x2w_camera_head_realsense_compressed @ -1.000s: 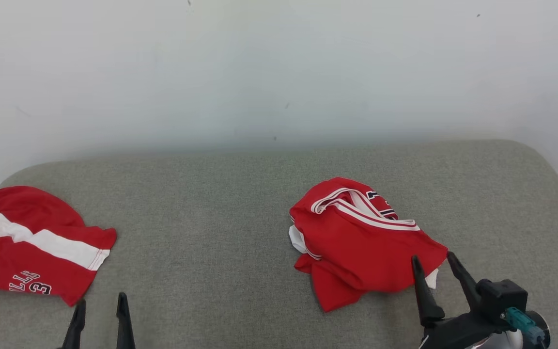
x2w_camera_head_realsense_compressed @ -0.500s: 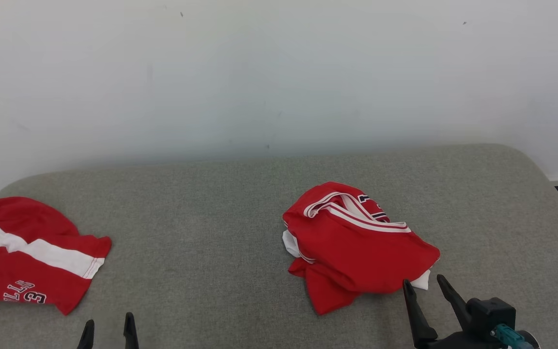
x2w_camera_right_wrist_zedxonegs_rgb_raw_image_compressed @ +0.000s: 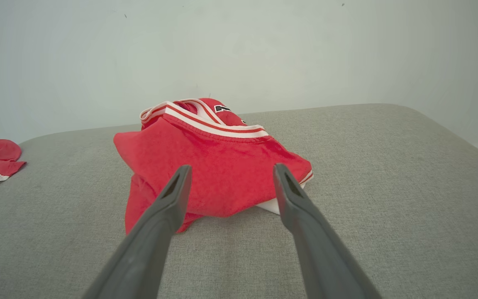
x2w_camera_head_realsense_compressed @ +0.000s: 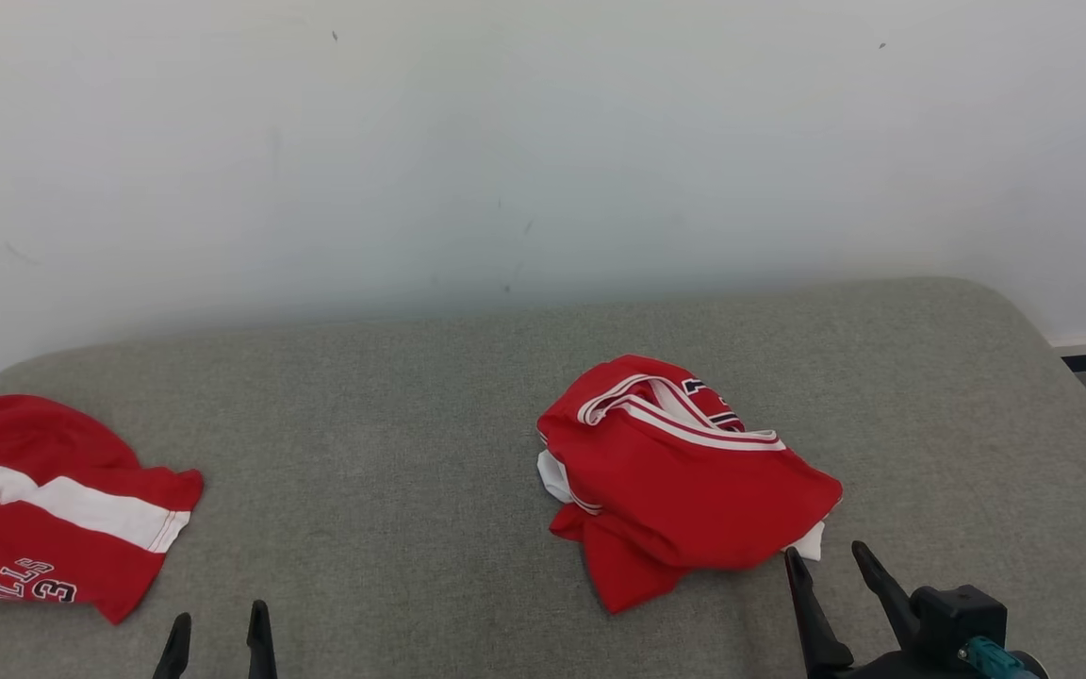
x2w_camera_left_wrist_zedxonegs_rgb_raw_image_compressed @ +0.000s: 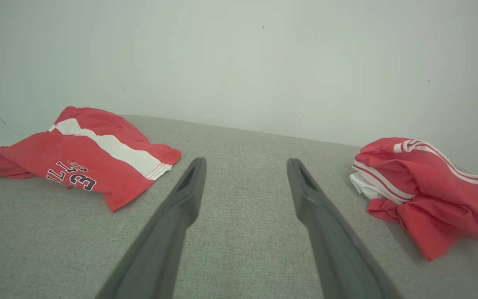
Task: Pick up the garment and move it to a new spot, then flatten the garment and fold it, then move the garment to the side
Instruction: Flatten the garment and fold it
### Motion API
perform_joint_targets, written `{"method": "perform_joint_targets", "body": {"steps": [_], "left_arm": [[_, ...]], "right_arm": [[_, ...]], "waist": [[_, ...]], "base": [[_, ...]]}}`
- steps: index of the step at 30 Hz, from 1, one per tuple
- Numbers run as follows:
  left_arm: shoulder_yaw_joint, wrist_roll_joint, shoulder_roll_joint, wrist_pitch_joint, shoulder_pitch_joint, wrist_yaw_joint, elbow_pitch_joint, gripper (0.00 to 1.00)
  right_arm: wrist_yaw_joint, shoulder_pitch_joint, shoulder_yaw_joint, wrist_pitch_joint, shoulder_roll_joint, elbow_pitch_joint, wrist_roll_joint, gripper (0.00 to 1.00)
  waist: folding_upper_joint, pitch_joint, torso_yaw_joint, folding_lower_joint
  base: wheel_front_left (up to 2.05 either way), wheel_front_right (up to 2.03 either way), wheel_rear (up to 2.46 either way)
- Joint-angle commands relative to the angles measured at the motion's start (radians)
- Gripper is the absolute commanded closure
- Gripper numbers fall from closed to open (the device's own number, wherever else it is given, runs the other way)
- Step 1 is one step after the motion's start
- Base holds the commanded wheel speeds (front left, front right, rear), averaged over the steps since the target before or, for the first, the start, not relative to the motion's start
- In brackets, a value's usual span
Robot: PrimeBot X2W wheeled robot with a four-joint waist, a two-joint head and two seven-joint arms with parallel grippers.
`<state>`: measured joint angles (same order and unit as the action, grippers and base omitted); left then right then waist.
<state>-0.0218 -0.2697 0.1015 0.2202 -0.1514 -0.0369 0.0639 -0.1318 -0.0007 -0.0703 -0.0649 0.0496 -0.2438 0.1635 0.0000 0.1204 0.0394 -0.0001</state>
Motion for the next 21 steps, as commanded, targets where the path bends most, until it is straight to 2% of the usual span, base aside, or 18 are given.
{"method": "perform_joint_targets", "body": {"steps": [1,16,21], "left_arm": [[0.000,-0.004,0.005,0.001,0.002,-0.005,-0.003,0.00],[-0.018,-0.022,-0.004,-0.012,0.031,-0.014,0.007,0.00],[-0.027,-0.028,-0.007,0.000,0.048,-0.010,0.011,0.00]], "right_arm": [[0.002,0.005,-0.002,-0.005,0.001,-0.001,0.003,0.00],[0.002,-0.017,-0.013,0.006,0.001,-0.009,0.025,0.00],[0.002,-0.121,-0.056,0.100,0.001,-0.029,0.000,0.00]], "waist": [[0.0000,-0.002,0.002,0.0001],[0.0000,-0.021,0.024,0.0001],[0.0000,-0.038,0.019,0.0001]], "base": [[0.00,0.00,0.00],[0.00,0.00,0.00],[0.00,0.00,0.00]]}}
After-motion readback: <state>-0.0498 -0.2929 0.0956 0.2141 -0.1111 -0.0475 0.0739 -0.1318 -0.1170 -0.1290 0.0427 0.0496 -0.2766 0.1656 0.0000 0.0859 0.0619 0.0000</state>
